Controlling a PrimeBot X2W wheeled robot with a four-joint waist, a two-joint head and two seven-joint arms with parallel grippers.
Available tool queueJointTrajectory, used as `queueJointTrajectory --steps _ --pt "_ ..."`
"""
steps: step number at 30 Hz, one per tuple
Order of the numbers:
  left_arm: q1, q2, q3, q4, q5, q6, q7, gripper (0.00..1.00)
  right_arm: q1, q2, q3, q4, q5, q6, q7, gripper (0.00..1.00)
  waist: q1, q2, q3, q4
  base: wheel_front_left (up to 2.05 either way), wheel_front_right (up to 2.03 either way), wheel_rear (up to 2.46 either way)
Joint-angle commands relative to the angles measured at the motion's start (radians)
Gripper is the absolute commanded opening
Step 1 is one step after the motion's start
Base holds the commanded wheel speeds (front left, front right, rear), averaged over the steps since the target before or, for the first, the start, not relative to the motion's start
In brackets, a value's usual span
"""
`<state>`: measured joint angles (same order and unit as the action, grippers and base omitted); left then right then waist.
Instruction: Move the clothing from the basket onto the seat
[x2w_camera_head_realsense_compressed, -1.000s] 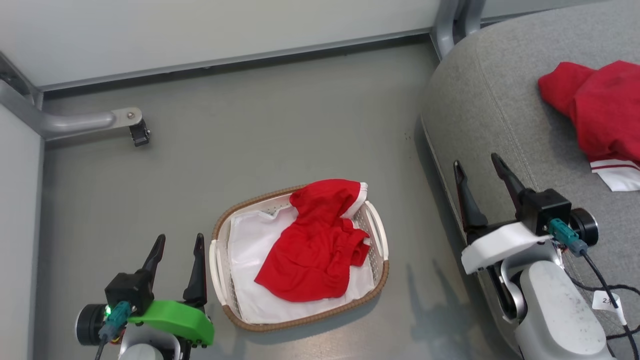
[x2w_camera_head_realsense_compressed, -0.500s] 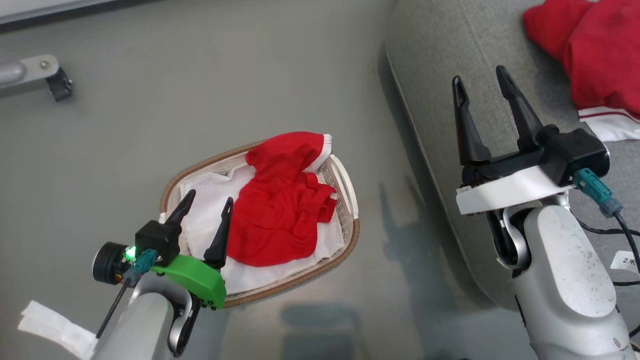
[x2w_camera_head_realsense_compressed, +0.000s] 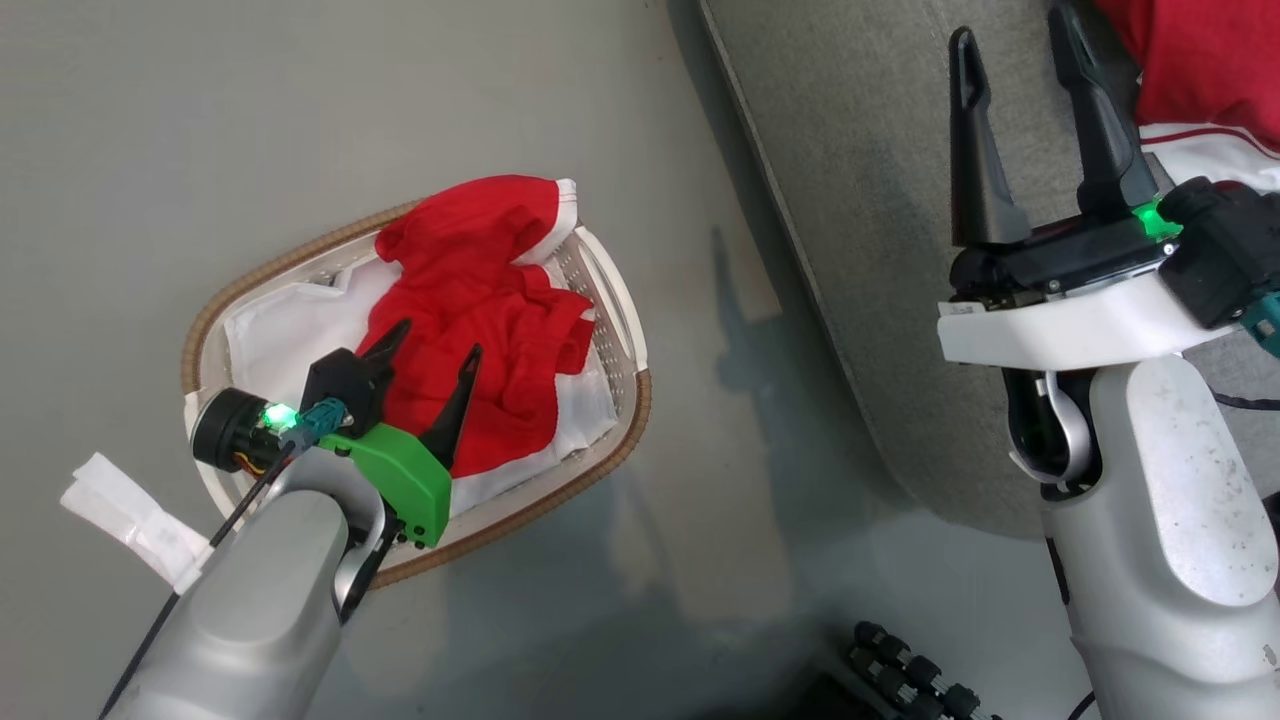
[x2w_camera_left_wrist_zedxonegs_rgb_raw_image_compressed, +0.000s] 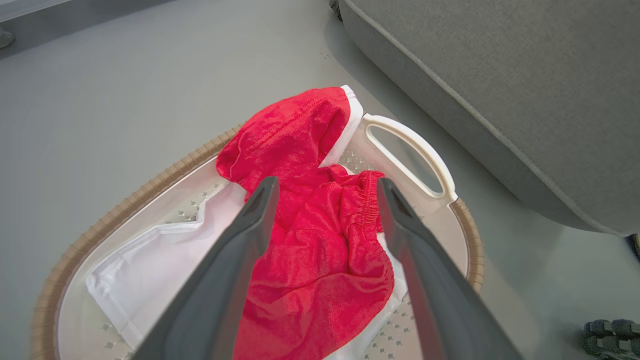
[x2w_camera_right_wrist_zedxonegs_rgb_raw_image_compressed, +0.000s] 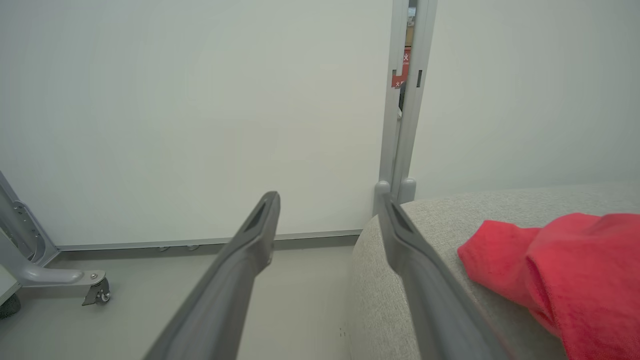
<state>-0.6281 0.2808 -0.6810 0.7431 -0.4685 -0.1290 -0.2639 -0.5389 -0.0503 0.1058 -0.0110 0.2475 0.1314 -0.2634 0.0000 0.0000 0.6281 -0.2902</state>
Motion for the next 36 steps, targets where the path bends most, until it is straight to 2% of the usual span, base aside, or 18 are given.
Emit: queueJointTrajectory --steps 1,11,19,20,27,33,36 --pt "-0.041 0.015 -0.028 0.026 -0.017 -0.003 0.007 1.00 -0.018 -0.002 -0.005 -0.014 0.009 -0.001 -0.002 1.00 0.0000 0.0000 0.066 -0.047 0.00 0.00 0.00" --pt "-0.216 0.012 -0.249 0.148 -0.087 -0.003 0.101 1.00 -0.050 -0.002 -0.004 -0.073 0.035 -0.001 -0.002 1.00 0.0000 0.0000 0.152 -0.082 0.00 0.00 0.00" --pt "-0.306 0.006 -0.394 0.216 -0.082 -0.003 0.131 1.00 -0.051 -0.002 0.005 -0.102 0.040 -0.001 -0.002 1.00 0.0000 0.0000 0.204 -0.095 0.00 0.00 0.00" --pt "-0.335 0.013 -0.438 0.243 -0.067 -0.003 0.117 1.00 -0.055 -0.002 0.007 -0.109 0.040 -0.001 -0.002 1.00 0.0000 0.0000 0.219 -0.097 0.00 0.00 0.00" --pt "-0.399 -0.003 -0.498 0.326 -0.056 -0.003 0.079 1.00 -0.062 -0.002 0.008 -0.126 0.032 -0.001 -0.002 1.00 0.0000 0.0000 0.256 -0.095 0.00 0.00 0.00" --pt "-0.450 -0.026 -0.508 0.418 -0.043 0.023 0.060 1.00 -0.055 -0.002 0.002 -0.140 0.022 -0.001 -0.002 1.00 0.0000 0.0000 0.280 -0.080 0.00 0.00 0.00" --pt "-0.468 -0.036 -0.510 0.457 -0.050 0.018 0.075 1.00 -0.050 -0.002 0.002 -0.145 0.018 -0.001 -0.002 1.00 0.0000 0.0000 0.293 -0.074 0.00 0.00 0.00"
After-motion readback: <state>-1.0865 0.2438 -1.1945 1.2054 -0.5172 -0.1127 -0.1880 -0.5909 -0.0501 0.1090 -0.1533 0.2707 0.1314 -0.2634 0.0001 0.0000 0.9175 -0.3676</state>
